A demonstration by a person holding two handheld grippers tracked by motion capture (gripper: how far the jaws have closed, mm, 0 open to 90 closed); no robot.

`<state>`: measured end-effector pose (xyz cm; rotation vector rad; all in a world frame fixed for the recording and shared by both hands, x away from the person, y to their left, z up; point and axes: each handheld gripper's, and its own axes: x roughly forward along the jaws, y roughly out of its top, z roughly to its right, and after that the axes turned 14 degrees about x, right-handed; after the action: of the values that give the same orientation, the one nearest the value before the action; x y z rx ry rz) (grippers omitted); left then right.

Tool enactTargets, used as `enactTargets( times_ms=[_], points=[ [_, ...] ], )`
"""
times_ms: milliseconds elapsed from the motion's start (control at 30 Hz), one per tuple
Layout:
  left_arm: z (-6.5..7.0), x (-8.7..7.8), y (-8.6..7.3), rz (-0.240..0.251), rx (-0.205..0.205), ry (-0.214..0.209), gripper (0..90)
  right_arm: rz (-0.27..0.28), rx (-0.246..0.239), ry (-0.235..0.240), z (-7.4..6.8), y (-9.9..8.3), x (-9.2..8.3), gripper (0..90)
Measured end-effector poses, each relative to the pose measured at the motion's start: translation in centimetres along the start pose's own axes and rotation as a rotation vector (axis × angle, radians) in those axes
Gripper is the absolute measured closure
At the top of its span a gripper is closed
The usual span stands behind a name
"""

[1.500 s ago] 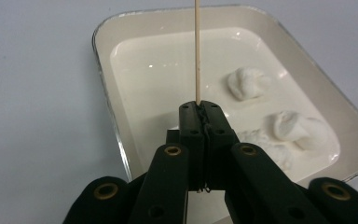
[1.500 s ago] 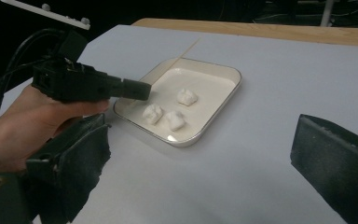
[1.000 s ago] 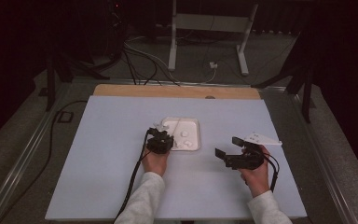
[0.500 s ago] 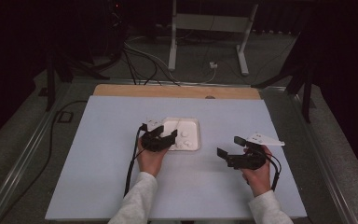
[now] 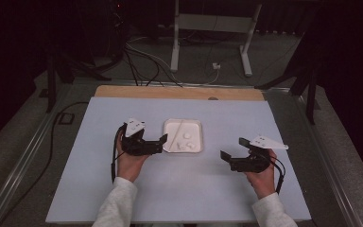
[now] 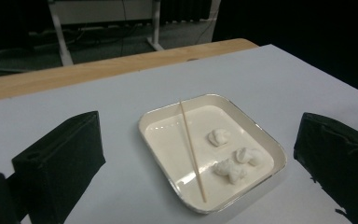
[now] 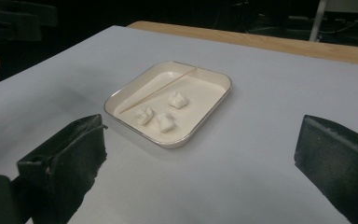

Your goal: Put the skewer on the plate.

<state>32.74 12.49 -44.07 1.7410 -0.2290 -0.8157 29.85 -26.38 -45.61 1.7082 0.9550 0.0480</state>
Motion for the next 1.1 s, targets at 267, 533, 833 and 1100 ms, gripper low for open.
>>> enactTargets(
  times_ms=[267,533,833,1100],
  points=[
    [-1.0,-2.6,-1.5,0.063,0.043,0.004,1.1,0.021,-0.023,-0.009,0.3,-0.3,-0.2,1.2],
    [-2.1,-5.0,-3.3,0.111,0.072,0.026,0.7,0.052,-0.040,-0.025,0.8,-0.7,-0.8,1.1],
    [-2.7,-7.0,-5.1,0.128,0.083,0.066,0.7,0.080,-0.039,-0.033,1.1,-0.9,-1.4,1.1],
    [-3.2,-8.6,-6.2,0.138,0.077,0.100,0.7,0.088,-0.018,-0.041,1.7,-1.5,-1.9,1.1]
  ],
)
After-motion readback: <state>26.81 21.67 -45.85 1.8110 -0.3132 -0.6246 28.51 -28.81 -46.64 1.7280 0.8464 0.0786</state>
